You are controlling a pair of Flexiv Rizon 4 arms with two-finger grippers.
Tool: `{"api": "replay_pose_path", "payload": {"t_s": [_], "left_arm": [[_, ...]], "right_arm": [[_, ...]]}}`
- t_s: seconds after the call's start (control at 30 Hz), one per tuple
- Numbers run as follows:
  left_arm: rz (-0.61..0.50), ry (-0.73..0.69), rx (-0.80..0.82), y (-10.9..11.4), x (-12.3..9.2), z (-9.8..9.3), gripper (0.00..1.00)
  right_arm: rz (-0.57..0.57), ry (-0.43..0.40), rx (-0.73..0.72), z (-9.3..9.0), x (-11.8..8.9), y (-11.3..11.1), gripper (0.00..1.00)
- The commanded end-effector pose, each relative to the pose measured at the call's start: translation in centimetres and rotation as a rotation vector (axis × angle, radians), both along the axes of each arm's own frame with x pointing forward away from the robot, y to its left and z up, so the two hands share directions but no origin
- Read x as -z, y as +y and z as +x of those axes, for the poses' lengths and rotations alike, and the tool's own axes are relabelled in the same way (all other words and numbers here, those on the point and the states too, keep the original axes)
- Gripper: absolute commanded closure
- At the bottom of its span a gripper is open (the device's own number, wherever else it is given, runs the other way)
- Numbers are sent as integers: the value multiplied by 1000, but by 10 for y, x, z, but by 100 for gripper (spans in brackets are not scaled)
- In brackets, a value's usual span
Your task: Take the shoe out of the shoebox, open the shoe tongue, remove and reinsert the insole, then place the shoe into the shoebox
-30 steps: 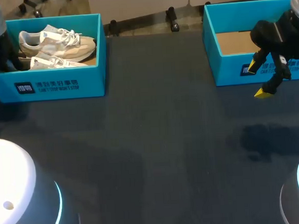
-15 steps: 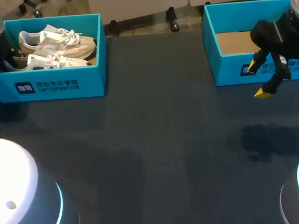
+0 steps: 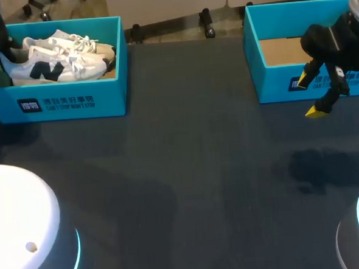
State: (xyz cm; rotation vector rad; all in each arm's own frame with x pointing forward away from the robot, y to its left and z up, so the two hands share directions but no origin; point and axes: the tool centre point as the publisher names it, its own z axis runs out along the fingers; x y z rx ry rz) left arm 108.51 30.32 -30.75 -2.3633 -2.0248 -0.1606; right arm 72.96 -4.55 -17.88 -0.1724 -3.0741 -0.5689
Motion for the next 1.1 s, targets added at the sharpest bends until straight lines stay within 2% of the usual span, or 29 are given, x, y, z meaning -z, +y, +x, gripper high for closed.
{"api": "replay_pose_path", "payload": {"t_s": [0.03, 0.33, 0.57, 0.77, 1.1], "left_arm": [[0, 5, 2, -2, -36, -5, 100], [0, 9, 5, -5, -73, 2, 100], [4, 2, -4, -2, -91, 4, 100], [-9, 9, -25, 2, -101, 4, 100], [-9, 9, -25, 2, -101, 4, 100]], "right_arm": [[-3, 2, 0, 1, 0, 1, 0], [-3, 2, 0, 1, 0, 1, 0], [-3, 2, 0, 1, 0, 1, 0], [-3, 2, 0, 1, 0, 1, 0], [-3, 2, 0, 1, 0, 1, 0]]}}
